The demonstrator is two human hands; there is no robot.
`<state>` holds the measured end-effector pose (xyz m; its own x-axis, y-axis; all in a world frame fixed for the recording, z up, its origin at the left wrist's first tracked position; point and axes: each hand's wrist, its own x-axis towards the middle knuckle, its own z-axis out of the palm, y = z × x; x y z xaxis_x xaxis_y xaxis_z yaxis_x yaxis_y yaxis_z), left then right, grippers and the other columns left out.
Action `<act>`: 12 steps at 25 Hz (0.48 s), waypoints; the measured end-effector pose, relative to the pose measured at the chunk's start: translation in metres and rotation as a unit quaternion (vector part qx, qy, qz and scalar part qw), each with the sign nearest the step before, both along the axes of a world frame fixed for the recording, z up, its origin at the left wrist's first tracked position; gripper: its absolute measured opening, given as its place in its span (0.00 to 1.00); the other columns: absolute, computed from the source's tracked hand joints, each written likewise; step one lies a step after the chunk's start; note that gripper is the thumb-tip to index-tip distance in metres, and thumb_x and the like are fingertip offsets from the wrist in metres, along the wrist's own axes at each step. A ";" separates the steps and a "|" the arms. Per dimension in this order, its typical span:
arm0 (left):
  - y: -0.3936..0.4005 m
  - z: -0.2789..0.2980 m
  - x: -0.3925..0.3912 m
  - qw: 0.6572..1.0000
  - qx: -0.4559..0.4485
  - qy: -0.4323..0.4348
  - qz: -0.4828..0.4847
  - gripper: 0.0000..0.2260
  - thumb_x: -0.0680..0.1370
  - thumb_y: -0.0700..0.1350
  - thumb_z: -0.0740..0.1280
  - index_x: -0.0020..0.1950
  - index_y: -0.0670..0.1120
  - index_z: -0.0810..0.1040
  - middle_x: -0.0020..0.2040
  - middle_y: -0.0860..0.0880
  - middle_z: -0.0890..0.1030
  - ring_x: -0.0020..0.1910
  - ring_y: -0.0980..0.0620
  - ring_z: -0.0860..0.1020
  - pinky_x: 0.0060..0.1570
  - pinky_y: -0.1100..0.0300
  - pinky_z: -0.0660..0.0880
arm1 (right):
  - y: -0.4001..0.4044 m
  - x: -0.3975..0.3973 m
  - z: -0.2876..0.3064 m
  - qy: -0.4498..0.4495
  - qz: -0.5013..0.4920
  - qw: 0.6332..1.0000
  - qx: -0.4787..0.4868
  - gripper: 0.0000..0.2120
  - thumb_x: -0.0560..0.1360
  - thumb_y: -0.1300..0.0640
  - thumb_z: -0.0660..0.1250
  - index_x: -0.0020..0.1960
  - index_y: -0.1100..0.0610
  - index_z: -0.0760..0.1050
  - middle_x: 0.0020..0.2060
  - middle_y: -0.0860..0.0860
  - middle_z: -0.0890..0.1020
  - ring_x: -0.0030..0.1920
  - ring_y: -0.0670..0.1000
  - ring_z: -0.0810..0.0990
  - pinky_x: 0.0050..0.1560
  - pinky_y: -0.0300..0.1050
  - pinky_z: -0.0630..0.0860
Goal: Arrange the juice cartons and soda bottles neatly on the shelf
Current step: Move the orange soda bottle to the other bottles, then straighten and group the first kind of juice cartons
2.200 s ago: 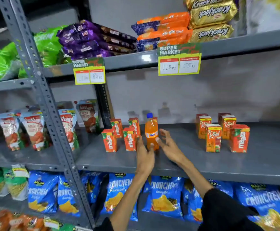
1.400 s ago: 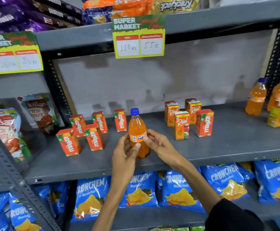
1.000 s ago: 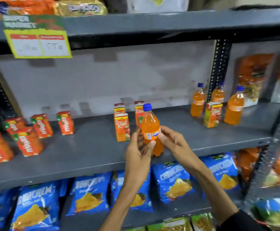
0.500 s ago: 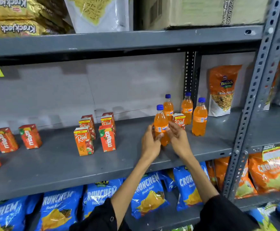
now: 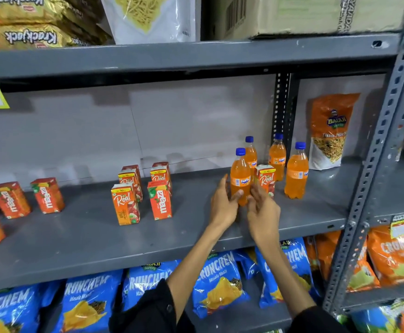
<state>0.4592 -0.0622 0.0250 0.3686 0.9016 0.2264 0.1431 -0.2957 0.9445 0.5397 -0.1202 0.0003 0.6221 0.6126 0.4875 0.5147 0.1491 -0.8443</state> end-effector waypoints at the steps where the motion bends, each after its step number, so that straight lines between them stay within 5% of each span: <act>1: -0.005 -0.002 -0.010 1.000 0.002 -0.010 0.001 0.29 0.82 0.44 0.69 0.81 0.50 0.63 0.76 0.49 0.74 0.75 0.49 0.73 0.71 0.51 0.74 | -0.004 -0.005 -0.002 0.001 -0.018 1.000 0.017 0.22 0.80 0.64 0.63 0.73 0.54 0.69 0.60 0.51 0.82 0.59 0.46 0.80 0.58 0.38 0.73; 4: -0.030 -0.011 -0.047 0.993 0.079 -0.065 0.059 0.17 0.80 0.45 0.71 0.68 0.55 0.77 0.58 0.62 0.84 0.59 0.64 0.82 0.54 0.71 0.77 | -0.016 -0.016 -0.005 0.043 0.011 0.995 0.085 0.16 0.79 0.65 0.63 0.65 0.53 0.77 0.54 0.50 0.85 0.54 0.43 0.83 0.58 0.42 0.79; 6: -0.040 -0.016 -0.079 0.980 0.113 -0.121 0.112 0.10 0.79 0.43 0.71 0.59 0.53 0.81 0.49 0.62 0.85 0.50 0.63 0.83 0.47 0.73 0.77 | -0.010 -0.030 -0.003 0.064 0.095 0.989 0.088 0.14 0.79 0.66 0.63 0.60 0.53 0.79 0.50 0.50 0.86 0.52 0.44 0.85 0.57 0.41 0.81; 9: -0.039 -0.017 -0.121 0.951 0.127 -0.183 0.212 0.08 0.80 0.40 0.71 0.56 0.51 0.81 0.48 0.56 0.84 0.48 0.61 0.82 0.48 0.69 0.78 | 0.015 -0.062 0.007 0.084 0.223 0.970 0.050 0.15 0.78 0.70 0.64 0.61 0.58 0.77 0.53 0.54 0.85 0.53 0.49 0.84 0.58 0.45 0.81; 12: -0.030 -0.018 -0.143 0.936 0.146 -0.184 0.261 0.12 0.80 0.37 0.69 0.60 0.51 0.79 0.58 0.52 0.83 0.57 0.57 0.81 0.57 0.59 0.80 | 0.040 -0.092 0.012 0.063 0.282 0.957 -0.004 0.19 0.76 0.69 0.66 0.66 0.60 0.74 0.60 0.55 0.81 0.59 0.52 0.81 0.62 0.45 0.77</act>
<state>0.3164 -0.0926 0.0074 -0.2557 0.8169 0.5170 0.0207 -0.5300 0.8477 0.4476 -0.0801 0.0128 0.2445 0.8716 0.4249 0.2483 0.3673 -0.8964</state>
